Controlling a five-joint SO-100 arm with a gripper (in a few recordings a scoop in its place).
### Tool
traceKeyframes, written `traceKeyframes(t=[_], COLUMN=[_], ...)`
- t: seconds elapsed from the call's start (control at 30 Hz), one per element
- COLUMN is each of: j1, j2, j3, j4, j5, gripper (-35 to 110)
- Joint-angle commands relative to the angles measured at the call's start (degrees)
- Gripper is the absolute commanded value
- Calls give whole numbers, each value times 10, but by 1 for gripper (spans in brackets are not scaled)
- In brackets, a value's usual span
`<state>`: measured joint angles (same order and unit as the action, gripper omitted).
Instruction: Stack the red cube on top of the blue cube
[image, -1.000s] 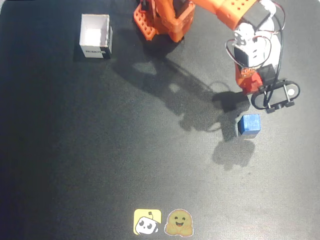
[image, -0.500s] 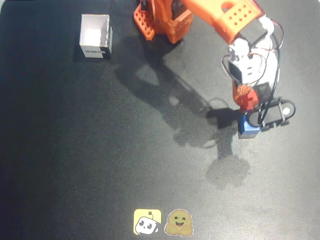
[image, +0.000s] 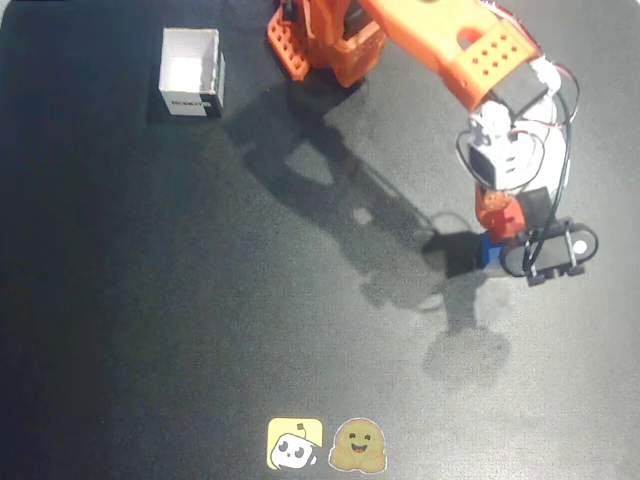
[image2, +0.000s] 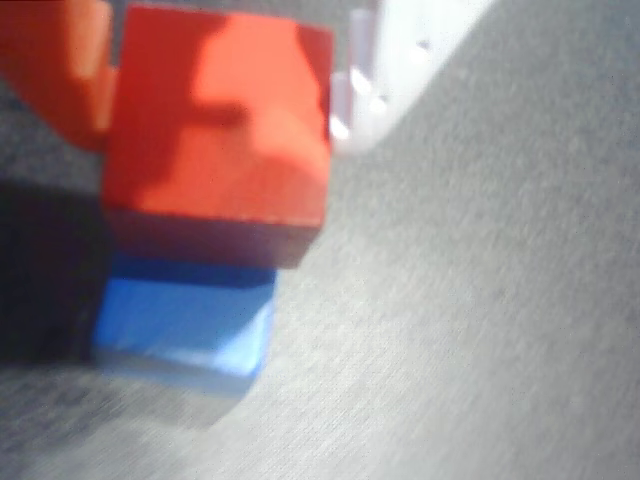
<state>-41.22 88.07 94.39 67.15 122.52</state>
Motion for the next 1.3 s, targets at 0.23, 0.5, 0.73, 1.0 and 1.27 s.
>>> traceKeyframes(t=[0.23, 0.5, 0.73, 1.0, 1.27], j1=[10, 18, 23, 25, 25], j2=[-17, -33, -48, -49, -47], j3=[-47, -51, -51, -50, -51], j4=[-9, -21, -32, -36, -41], j5=[2, -3, -8, 0, 7], gripper=[0, 0, 0, 2, 12])
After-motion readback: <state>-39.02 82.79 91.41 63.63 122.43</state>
